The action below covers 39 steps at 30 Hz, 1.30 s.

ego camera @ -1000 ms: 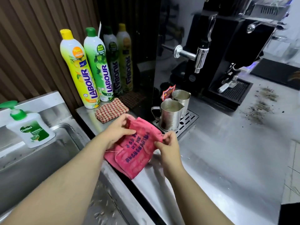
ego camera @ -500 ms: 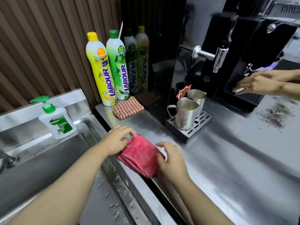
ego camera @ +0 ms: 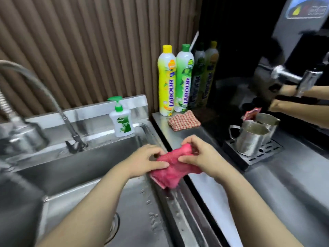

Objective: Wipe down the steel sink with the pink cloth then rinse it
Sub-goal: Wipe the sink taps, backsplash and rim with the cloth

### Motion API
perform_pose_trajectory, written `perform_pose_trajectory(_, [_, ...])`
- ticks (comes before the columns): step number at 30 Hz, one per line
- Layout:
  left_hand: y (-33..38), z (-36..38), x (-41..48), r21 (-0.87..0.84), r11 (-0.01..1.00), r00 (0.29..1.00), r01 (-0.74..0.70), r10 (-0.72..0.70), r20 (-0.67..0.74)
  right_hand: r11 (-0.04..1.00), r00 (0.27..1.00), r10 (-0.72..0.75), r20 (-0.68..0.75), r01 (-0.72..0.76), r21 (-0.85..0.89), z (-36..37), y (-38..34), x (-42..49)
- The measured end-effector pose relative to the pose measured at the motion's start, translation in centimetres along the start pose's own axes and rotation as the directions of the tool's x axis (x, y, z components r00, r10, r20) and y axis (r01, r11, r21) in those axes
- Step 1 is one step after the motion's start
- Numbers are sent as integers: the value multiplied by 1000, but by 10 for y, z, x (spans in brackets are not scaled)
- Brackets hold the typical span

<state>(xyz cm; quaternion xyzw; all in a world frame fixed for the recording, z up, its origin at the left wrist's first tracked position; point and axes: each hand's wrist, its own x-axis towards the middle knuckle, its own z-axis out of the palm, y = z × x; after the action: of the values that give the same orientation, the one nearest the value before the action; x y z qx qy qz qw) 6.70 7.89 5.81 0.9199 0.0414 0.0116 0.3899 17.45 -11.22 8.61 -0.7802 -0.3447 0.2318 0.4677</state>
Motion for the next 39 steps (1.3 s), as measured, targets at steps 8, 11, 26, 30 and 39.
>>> perform_pose_trajectory(8, [-65, -36, -207, -752, 638, 869, 163, -455, -197, 985, 871, -138, 471, 69, 161, 177, -49, 22])
perform_pose_trajectory(11, [-88, -47, -255, -816, 565, 770, 119, -571, -283, 971, 822, -192, 536, 79, 227, 251, -79, 19])
perform_pose_trajectory(26, [-216, -147, -265, -751, 660, 496, 11, -656, -568, 908, 972, -46, 232, -56, 415, 393, -136, 88])
perform_pose_trajectory(30, [-243, -166, -226, -732, 680, 418, 45, -678, -605, 976, 990, -42, 133, 12, 217, 404, -139, 139])
perform_pose_trajectory(39, [-278, -180, -259, -85, 715, 357, 694, -445, -821, 692, 913, -326, 243, 406, -597, 469, -124, 192])
